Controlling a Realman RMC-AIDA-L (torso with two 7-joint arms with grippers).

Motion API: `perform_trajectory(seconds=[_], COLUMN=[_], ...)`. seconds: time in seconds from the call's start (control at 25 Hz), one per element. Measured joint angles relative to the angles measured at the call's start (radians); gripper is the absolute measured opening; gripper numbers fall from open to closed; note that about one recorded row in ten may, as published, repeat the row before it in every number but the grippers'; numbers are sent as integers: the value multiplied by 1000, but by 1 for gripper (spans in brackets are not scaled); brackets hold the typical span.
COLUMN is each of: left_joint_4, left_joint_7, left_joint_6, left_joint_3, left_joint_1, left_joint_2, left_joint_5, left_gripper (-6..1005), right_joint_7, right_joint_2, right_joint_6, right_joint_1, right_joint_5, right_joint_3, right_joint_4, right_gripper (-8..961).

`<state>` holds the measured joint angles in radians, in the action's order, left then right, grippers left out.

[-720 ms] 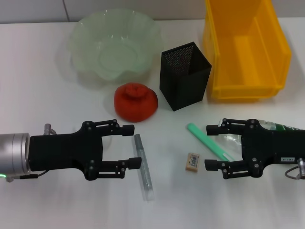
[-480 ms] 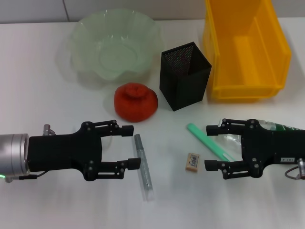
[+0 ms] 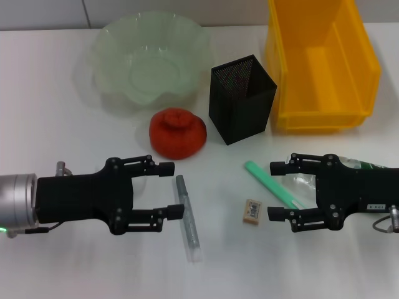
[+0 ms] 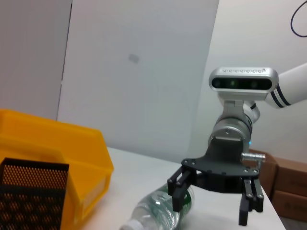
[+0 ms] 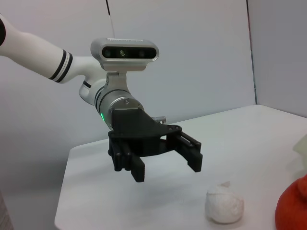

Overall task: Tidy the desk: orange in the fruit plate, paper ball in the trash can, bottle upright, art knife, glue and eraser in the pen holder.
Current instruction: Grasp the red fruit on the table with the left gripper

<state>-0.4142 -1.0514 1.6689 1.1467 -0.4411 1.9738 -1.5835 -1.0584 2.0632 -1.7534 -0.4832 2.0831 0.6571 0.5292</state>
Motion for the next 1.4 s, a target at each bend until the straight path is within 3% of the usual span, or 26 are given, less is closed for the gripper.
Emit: perform_trajectory(seconds=[0.2, 0.32, 0.44, 0.6, 0.72, 1.12, 1.4], left_joint_4=[-1, -5, -8, -3, -4, -10, -10], left_joint_7=[21, 53, 55, 55, 56, 80, 82], left_joint_6=[-24, -130, -213, -356, -461, -631, -675], left_joint_3=[-82, -171, -187, -175, -113, 28, 45], left_joint_1=[-28, -60, -81, -124, -149, -174, -175], left_joint_2=[35, 76, 87, 93, 95, 99, 100], left_joint_5=[8, 9, 7, 4, 2, 1, 1], left_gripper=[775, 775, 775, 775, 775, 774, 773], right_joint_7=[0, -2, -4, -6, -6, -7, -10], right_joint_2=[0, 0, 0, -4, -4, -5, -6], right_joint_6=[0, 0, -2, -4, 0, 17, 19], right_joint_1=[0, 2, 4, 5, 5, 6, 3], right_joint_5=[0, 0, 0, 0, 0, 0, 0], right_joint_3=[-2, -3, -4, -4, -4, -7, -7], right_joint_4=[0, 1, 2, 1, 1, 0, 0], right_gripper=[818, 818, 818, 818, 817, 818, 817])
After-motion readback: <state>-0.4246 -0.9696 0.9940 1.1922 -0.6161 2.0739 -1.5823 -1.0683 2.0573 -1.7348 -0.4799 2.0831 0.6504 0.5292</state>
